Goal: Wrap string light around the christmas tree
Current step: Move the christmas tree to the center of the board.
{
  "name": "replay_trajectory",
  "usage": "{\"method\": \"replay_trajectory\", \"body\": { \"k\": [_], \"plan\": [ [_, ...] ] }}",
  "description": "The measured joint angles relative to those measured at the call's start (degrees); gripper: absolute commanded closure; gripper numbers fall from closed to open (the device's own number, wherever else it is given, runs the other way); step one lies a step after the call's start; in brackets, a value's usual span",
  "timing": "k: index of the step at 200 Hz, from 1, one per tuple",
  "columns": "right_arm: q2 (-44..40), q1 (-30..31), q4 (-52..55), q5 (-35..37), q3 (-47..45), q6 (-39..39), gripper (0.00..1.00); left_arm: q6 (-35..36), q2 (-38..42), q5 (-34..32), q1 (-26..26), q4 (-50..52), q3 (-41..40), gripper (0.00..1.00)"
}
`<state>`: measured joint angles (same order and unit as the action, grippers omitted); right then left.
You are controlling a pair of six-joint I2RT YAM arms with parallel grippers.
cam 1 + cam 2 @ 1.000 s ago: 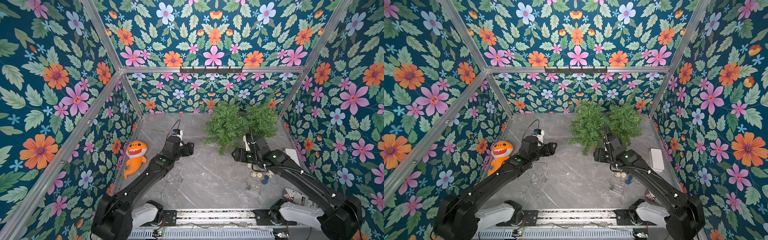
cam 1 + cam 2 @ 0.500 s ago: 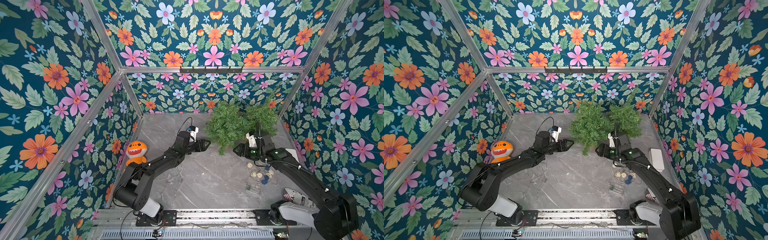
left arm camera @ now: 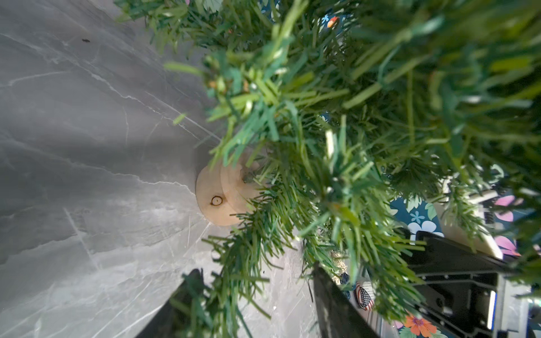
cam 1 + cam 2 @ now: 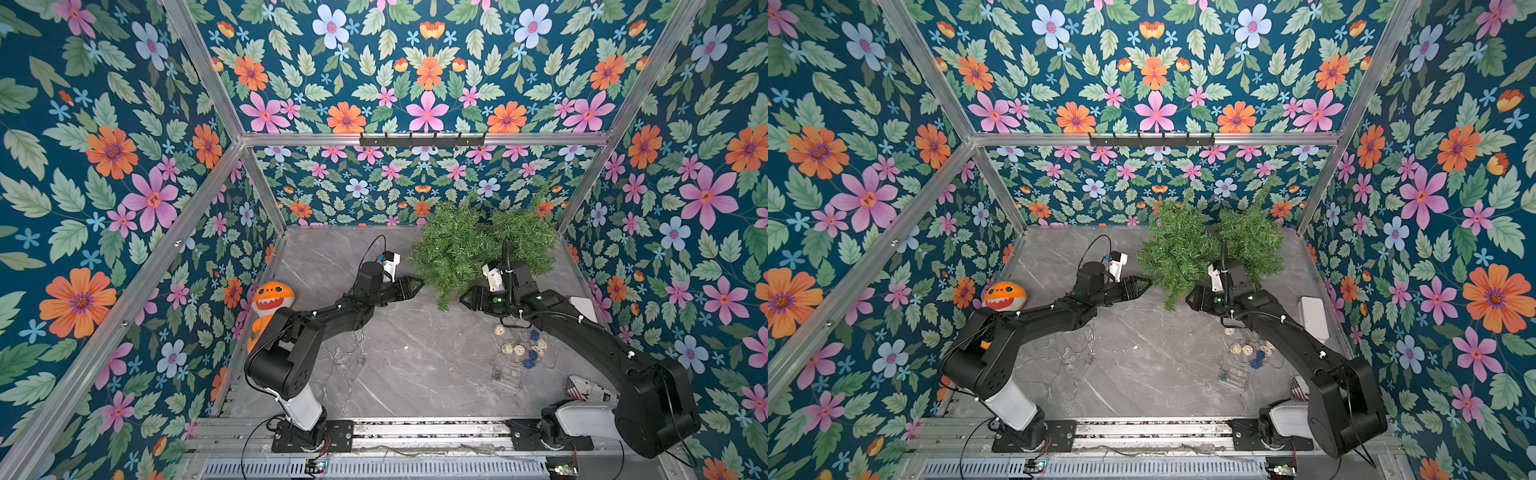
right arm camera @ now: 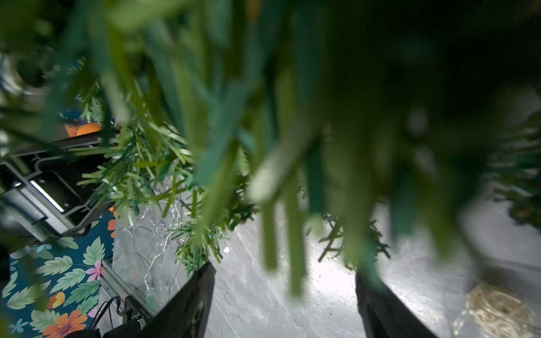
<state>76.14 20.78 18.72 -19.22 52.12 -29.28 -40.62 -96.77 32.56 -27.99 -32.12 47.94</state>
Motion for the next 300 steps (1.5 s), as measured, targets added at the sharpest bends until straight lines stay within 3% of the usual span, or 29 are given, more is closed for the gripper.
{"method": "replay_trajectory", "body": {
  "k": [56,72,85,94,137,172,204,300],
  "plan": [
    [2.97,0.0,-0.17,0.11,1.31,1.81,0.37,-1.49,-1.62,2.03,1.42,-3.5,0.94,0.81],
    [4.22,0.02,-0.61,-0.02,1.77,2.05,0.41,-2.1,-2.12,3.08,1.64,-4.39,0.9,0.79],
    [4.98,0.02,-0.9,-0.04,2.16,2.05,0.43,-2.69,-2.4,3.56,1.77,-4.94,0.79,0.67],
    [5.33,0.0,-0.98,-0.04,2.36,2.08,0.44,-2.69,-2.51,3.89,1.95,-5.31,0.74,0.64],
    [5.95,0.0,-1.49,-0.09,2.4,2.05,0.48,-4.04,-4.24,6.12,1.7,-6.62,0.44,0.65],
    [6.78,0.0,-2.25,-0.31,2.91,1.99,0.54,-5.64,-5.6,7.1,1.42,-8.74,0.87,0.76],
    [7.28,0.02,-2.47,-1.14,3.26,1.25,0.62,-5.9,-5.16,7.41,1.81,-9.53,0.83,1.0],
    [11.67,4.44,-5.22,-2.91,7.06,-0.81,0.65,-4.66,3.89,8.79,6.64,-7.56,-4.76,1.0]
  ]
}}
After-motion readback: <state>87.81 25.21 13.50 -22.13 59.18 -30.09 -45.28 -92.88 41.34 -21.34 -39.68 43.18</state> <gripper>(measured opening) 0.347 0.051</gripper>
